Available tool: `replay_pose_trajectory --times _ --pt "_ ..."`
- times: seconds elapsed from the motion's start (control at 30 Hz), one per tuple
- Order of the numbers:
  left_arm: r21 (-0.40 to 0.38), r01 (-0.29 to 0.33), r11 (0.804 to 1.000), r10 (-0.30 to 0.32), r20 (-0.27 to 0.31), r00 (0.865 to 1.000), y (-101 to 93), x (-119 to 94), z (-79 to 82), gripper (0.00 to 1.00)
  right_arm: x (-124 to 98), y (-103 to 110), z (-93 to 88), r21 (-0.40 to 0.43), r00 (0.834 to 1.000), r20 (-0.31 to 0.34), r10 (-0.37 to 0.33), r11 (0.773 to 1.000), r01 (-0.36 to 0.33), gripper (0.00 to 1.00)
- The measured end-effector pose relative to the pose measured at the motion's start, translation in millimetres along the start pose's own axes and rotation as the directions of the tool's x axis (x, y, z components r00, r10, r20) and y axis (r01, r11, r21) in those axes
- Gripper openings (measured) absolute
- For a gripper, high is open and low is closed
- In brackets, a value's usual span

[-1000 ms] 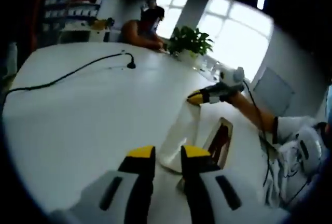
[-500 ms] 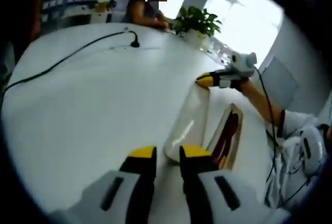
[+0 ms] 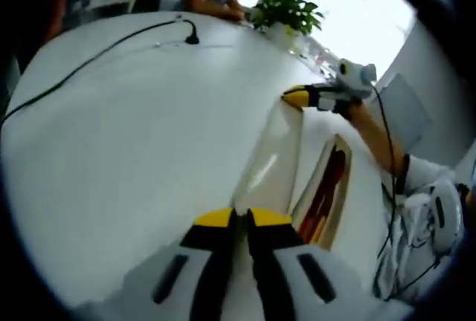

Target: Arrange the utensils inside the cutlery case until each visible utensil rests in its matching compartment.

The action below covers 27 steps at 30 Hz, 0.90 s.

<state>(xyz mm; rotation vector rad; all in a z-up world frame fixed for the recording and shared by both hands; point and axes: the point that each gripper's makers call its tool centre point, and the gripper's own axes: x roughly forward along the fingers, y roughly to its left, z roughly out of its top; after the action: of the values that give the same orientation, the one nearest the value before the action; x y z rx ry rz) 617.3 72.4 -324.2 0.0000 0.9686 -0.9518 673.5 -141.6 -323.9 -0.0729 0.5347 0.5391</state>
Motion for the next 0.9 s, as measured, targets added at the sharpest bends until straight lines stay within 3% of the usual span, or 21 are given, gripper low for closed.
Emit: replay_pose_trajectory --times 0.07,0.23,0.53,0.67,0.8,0.9 --pt "-0.026 -0.016 1.000 0.016 -0.006 1.000 1.9 0 1.4 0.04 0 0 0.2 -0.009 1.000 -0.002 -0.006 1.000 0.006 0.04" --pt "0.017 -0.045 0.999 0.045 -0.006 0.999 -6.9 4 2.8 0.01 0 -1 0.3 -0.019 1.000 -0.002 -0.013 1.000 0.013 0.04" --pt "0.054 -0.102 0.993 0.102 0.005 0.995 4.8 -1 11.4 0.00 -4 -2 0.9 -0.008 1.000 0.008 -0.012 1.000 0.012 0.04" --pt "0.094 -0.124 0.988 0.122 0.034 0.992 4.0 -10 20.0 0.00 -10 -1 3.0 0.003 0.999 0.036 -0.002 1.000 0.002 0.03" --pt "0.151 -0.160 0.975 0.145 0.104 0.984 6.2 -21 35.5 0.00 -16 0 6.0 -0.005 0.999 0.054 0.002 1.000 -0.002 0.03" --pt "0.167 -0.172 0.971 0.154 0.116 0.981 6.8 -26 37.1 0.00 -21 3 7.5 -0.006 0.997 0.071 0.021 1.000 -0.021 0.03"
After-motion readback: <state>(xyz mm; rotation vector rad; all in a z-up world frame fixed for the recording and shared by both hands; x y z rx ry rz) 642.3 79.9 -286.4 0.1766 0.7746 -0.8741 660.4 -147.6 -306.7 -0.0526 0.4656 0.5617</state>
